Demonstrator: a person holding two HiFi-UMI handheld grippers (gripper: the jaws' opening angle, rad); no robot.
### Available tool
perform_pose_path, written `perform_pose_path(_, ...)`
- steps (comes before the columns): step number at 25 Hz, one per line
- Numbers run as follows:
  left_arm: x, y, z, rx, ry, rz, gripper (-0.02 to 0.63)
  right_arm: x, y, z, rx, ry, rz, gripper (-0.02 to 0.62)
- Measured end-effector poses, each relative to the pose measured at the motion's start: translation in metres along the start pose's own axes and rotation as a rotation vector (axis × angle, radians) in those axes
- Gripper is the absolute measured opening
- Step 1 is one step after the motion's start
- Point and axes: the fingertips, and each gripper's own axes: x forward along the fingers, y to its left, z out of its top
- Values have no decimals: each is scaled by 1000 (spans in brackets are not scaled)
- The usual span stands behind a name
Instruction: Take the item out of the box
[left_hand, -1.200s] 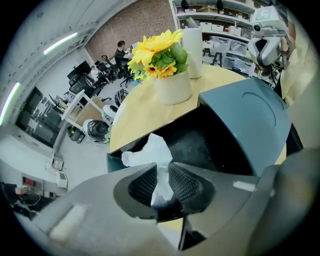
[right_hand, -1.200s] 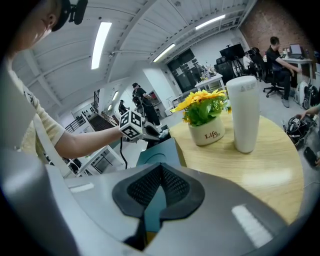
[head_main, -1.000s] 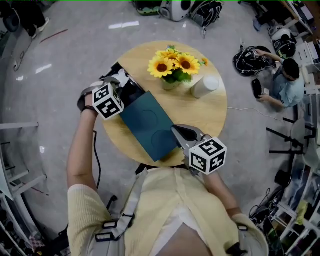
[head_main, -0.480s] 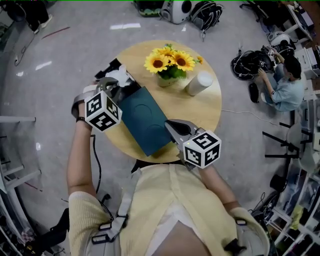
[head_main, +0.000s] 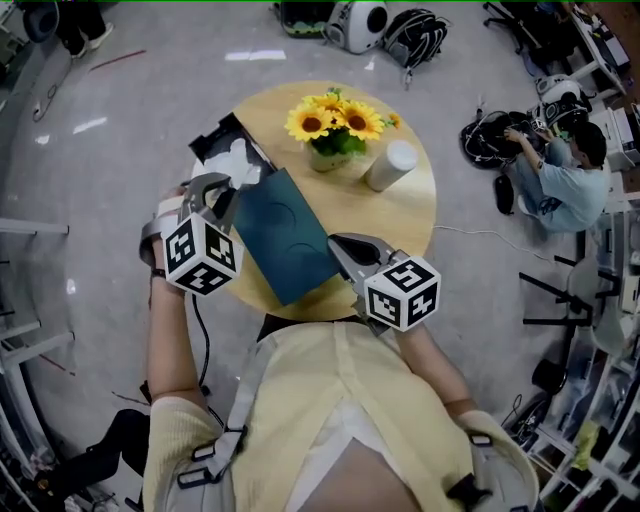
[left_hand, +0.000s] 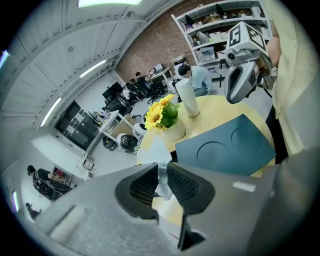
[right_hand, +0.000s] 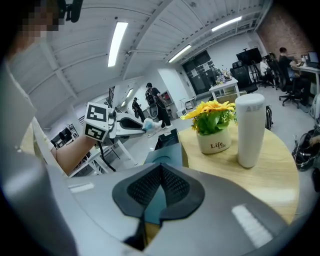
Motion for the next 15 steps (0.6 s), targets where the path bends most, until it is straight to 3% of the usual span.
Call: perform_pose_path(15,-40,-51,11,-145,-24,32,61,-16,-10,12,-46,-30,-14,3)
